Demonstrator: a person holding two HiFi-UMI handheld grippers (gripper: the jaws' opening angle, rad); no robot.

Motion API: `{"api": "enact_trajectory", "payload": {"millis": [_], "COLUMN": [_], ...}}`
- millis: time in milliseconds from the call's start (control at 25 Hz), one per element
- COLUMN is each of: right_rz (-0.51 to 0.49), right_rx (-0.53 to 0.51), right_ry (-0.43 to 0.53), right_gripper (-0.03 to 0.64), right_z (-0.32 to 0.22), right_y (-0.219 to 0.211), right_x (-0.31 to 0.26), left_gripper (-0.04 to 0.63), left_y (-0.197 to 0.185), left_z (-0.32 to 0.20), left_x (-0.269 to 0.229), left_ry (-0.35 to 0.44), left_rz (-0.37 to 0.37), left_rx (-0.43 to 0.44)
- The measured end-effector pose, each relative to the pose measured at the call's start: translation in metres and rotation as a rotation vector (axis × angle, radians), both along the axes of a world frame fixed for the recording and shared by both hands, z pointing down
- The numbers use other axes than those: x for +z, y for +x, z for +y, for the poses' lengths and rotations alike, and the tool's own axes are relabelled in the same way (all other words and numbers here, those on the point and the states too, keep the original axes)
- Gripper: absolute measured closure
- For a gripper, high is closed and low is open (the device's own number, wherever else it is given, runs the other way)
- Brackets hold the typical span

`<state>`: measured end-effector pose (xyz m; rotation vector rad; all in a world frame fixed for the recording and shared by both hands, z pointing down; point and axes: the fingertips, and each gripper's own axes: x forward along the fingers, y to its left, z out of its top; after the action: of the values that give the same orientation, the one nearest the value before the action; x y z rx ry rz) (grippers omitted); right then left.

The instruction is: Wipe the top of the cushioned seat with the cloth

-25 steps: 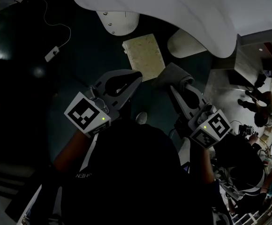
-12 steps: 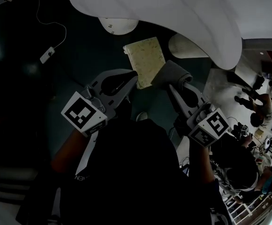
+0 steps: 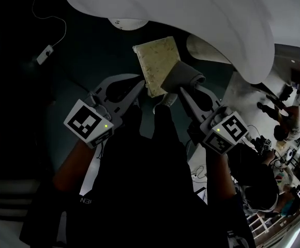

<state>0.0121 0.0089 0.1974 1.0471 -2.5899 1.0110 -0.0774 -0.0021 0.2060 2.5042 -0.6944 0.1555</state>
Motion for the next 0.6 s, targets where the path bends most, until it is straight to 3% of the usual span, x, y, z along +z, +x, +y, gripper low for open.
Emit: {"api": "enact_trajectory", "payload": {"millis": [240,600], "right_rz": [-0.041,-0.002], "right_rx": [-0.066,-0.228], "right_ry": [-0.077,-0.134], "right_gripper": [0.584,0.584], "right_z": [-0.026,-0.074], "right_y": [0.011,0.016], "right_x": [0.060,0.204], "left_gripper": [0.588,0.588], "left_y": [0.015,0.031], "left_z": [-0.015,-0.043], "left_x": [0.055,0.173], "left_ry": [-0.048,-0.160], "left_rz": [-0.061,-0.134], "left_rx": [-0.048,-0.183]}}
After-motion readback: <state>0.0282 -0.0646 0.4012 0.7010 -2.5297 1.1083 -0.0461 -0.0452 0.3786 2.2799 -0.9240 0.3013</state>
